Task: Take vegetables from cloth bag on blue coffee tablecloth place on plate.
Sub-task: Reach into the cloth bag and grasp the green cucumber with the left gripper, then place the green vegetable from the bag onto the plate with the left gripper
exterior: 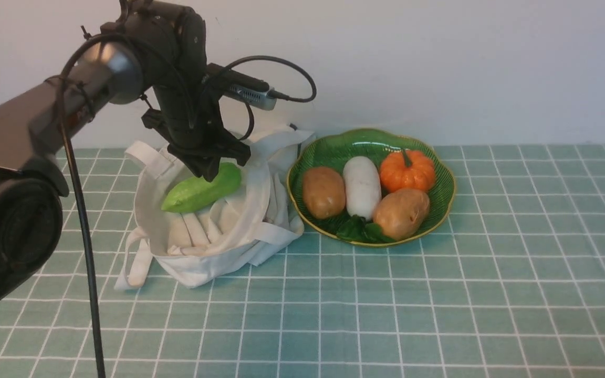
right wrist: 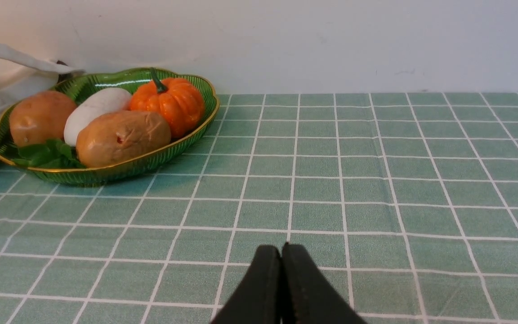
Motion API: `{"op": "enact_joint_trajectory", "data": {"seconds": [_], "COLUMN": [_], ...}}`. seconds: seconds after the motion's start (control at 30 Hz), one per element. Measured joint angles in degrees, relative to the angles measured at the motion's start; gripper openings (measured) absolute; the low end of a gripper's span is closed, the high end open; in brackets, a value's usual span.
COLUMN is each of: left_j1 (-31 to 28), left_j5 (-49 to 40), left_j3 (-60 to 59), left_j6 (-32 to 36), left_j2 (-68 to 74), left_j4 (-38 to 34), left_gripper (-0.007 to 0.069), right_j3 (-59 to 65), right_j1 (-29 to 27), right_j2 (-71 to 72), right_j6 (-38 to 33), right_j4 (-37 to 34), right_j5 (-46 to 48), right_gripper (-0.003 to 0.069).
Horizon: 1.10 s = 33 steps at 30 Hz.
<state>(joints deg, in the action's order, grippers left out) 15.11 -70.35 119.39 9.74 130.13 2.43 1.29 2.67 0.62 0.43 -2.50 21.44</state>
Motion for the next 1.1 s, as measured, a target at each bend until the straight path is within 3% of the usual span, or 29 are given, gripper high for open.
{"op": "enact_joint_trajectory", "data": {"seconds": [0.03, 0.17, 0.27, 0.4, 0.5, 0.63, 1.1], "left_j1": [0.0, 0.0, 0.0, 0.0, 0.0, -0.1, -0.2], "left_j5": [0.0, 0.5, 2.6, 4.3, 5.1, 5.9, -0.1], "left_j3": [0.0, 0.1, 0.1, 0.1, 0.1, 0.4, 1.9], "left_j6": [0.1, 2.4, 2.9, 3.1, 3.3, 3.4, 2.4], "left_j2": [0.0, 1.3, 2.7, 4.9, 6.1, 6.8, -4.7], "left_j4": [0.0, 1.9, 2.7, 2.8, 3.8, 4.9, 3.1], "left_gripper": [0.0183, 0.0382, 0.0482, 0.0534, 0.05, 0.0299, 0.0312], "right_j3": [0.0, 0.0, 0.0, 0.0, 0.0, 0.0, 0.0], "right_j1": [0.0, 0.0, 0.0, 0.0, 0.0, 0.0, 0.0], "right_j2": [0.0, 0.0, 0.0, 0.0, 0.0, 0.0, 0.0], "right_j6": [0.0, 0.0, 0.0, 0.0, 0.0, 0.0, 0.0], "right_j4": [0.0, 0.0, 0.0, 0.0, 0.0, 0.0, 0.0], "right_j5": [0.0, 0.0, 0.0, 0.0, 0.0, 0.0, 0.0], "right_gripper": [-0.0016, -0.0016, -0.0016, -0.0016, -0.0016, -0.0016, -0.0016]}}
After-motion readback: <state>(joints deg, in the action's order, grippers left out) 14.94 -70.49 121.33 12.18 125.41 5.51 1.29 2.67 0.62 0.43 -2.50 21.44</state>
